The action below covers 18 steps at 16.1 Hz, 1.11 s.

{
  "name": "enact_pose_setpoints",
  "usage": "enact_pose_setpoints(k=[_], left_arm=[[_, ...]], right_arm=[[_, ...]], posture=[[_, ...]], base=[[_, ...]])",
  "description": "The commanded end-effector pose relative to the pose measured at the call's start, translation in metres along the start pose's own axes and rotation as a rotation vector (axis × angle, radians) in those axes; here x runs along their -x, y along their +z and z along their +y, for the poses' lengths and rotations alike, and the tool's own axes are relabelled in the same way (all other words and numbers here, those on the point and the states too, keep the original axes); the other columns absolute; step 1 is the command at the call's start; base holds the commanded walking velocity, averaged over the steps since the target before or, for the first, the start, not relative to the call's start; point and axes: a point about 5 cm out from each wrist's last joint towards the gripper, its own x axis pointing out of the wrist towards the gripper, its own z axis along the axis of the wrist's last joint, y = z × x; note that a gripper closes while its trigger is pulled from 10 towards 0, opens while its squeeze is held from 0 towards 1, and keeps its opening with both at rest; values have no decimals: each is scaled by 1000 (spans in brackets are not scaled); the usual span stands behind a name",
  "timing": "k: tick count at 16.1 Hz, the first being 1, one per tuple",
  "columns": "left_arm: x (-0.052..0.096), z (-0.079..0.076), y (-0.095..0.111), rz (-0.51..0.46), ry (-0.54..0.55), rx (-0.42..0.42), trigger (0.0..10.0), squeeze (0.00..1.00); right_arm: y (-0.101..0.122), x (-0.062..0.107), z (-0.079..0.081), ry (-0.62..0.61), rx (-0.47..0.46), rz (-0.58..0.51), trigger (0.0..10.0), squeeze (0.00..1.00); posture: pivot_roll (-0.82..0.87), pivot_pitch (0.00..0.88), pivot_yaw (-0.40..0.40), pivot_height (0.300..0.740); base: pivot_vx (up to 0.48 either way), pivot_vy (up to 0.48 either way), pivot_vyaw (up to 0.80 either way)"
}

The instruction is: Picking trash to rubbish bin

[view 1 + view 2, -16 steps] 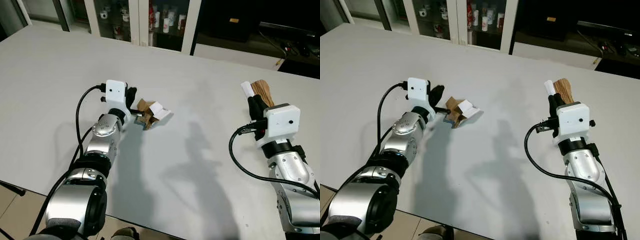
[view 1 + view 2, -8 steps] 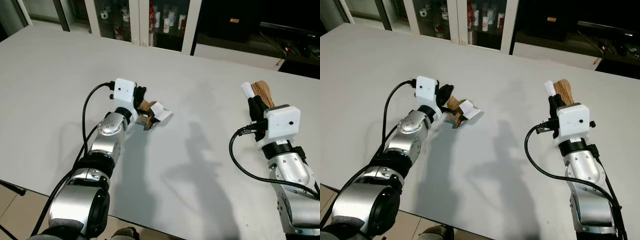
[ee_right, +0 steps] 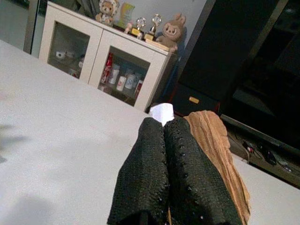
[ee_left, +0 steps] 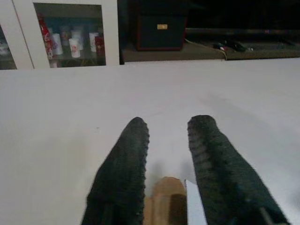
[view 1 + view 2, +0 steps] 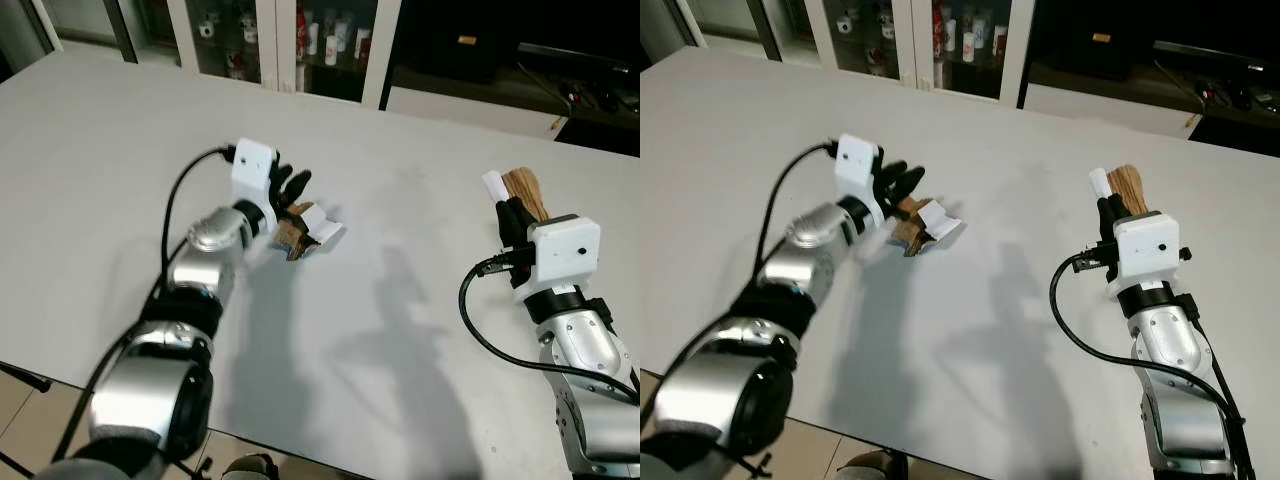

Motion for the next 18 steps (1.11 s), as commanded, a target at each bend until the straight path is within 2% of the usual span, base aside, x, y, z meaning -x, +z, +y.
enact_pose_setpoints(k=[1,4,6,9,11,18], left_arm=[[-2,1,5,11,-21,2,10000,1000],[-2,8,11,29,-39,-3,10000,1000],[-1,8,3,99,-99,27,10000,1000],[0,7,1,130,-124,28,10000,1000],[0,4,-4,160,-154,24,10000,1000],[6,13,-10,228,-188,-22,10000,1000]], right_arm=[[0,3,-2,-13,5,7,10000,0],[0,4,-1,-18,0,10,10000,0],[0,5,-1,-20,-4,11,10000,0],[6,3,12,74,-73,3,10000,0],[8,5,19,123,-73,9,10000,0],[5,11,20,123,-63,34,10000,0]], posture=[[169,120,-25,740],[167,123,-18,740],[167,125,-14,740],[167,136,-12,740],[165,142,-11,740],[154,152,-2,740]], base=[[0,0,0],[0,0,0],[0,0,0],[0,0,0],[0,0,0],[0,0,0]])
